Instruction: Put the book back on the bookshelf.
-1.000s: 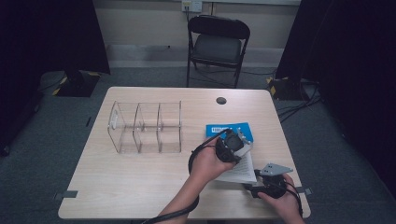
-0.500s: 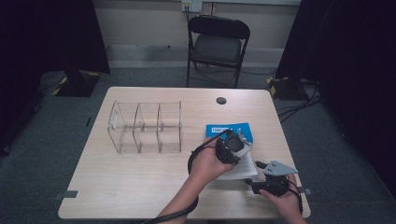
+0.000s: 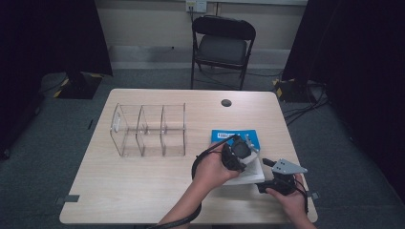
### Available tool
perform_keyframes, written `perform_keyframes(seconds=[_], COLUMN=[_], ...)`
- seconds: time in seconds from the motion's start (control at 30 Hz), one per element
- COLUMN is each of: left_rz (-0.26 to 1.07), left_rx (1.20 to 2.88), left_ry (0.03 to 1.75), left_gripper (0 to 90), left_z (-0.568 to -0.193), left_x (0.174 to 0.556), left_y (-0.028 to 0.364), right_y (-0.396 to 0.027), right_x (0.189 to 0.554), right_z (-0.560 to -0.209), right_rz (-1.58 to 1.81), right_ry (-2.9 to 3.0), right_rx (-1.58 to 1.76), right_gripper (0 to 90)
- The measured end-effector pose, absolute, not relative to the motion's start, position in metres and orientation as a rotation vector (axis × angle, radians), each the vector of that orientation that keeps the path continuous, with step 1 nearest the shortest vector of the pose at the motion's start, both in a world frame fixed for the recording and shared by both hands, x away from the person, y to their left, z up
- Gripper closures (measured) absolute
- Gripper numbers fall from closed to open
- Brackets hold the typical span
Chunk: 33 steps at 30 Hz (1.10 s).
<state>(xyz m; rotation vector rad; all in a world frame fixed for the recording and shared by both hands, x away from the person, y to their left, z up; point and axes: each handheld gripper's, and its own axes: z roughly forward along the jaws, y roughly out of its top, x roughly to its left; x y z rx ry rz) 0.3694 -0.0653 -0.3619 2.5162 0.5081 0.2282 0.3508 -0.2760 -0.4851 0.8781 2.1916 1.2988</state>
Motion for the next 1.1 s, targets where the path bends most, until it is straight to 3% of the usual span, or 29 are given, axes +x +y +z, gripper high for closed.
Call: perform_keyframes(seconds=[1.1], left_rz=[0.230], left_rx=[2.542], left_ry=[0.394], left_gripper=[74.2], left_z=[-0.334], left_x=[0.357], left_y=[-0.071], right_y=[-0.276], right_x=[0.345], right_z=[-0.451], right_rz=[1.313], right_ry=[2.111], right_rx=[0.702], right_gripper=[12.9])
